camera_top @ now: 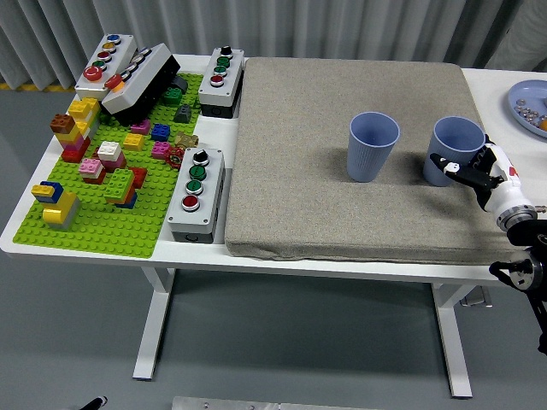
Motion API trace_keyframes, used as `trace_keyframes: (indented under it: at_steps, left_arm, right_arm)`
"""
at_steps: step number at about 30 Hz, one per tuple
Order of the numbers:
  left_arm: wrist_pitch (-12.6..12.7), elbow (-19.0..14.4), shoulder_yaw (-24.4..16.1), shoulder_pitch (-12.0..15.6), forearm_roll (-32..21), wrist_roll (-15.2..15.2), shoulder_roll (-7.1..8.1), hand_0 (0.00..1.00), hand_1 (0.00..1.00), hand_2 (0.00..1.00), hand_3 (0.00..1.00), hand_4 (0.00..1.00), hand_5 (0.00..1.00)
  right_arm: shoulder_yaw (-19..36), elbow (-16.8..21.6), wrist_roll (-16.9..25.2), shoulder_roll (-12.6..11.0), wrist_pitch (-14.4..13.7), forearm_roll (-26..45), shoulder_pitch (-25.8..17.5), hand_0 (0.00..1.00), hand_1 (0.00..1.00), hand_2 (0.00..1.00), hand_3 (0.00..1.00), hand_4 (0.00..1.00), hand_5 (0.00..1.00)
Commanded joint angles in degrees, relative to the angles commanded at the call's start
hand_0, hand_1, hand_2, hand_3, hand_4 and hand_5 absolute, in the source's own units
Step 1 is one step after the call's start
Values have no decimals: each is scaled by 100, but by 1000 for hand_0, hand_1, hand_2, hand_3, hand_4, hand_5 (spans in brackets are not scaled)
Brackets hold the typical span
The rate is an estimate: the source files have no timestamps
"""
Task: Pick cup pour cup place
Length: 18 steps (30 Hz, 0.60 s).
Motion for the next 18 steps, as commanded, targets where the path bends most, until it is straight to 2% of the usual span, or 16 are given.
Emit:
trace_keyframes:
  at_steps: [1, 6, 7, 18]
  left_arm:
    - [0, 0, 1, -3, 0, -1, 0, 813, 776, 813, 744, 538, 998]
    - [-3, 0, 2, 0, 4, 0, 0, 813, 776, 813, 744, 538, 998]
    - [-3, 0, 3, 0, 3, 0, 1, 812, 776, 813, 743, 538, 998]
    - [-12, 0, 7, -4, 10, 7, 7, 813, 776, 813, 743, 539, 998]
  right_arm:
    - [9, 7, -1, -2, -7, 13, -2, 862, 764, 688, 798, 839, 221]
    - [44, 26, 21, 2, -75, 104, -23, 862, 764, 688, 798, 839, 221]
    - [45, 27, 17, 3, -77, 106, -26, 797, 670, 563, 678, 795, 165]
    - [65, 32, -7, 19, -33, 141, -52, 759, 632, 534, 643, 772, 124]
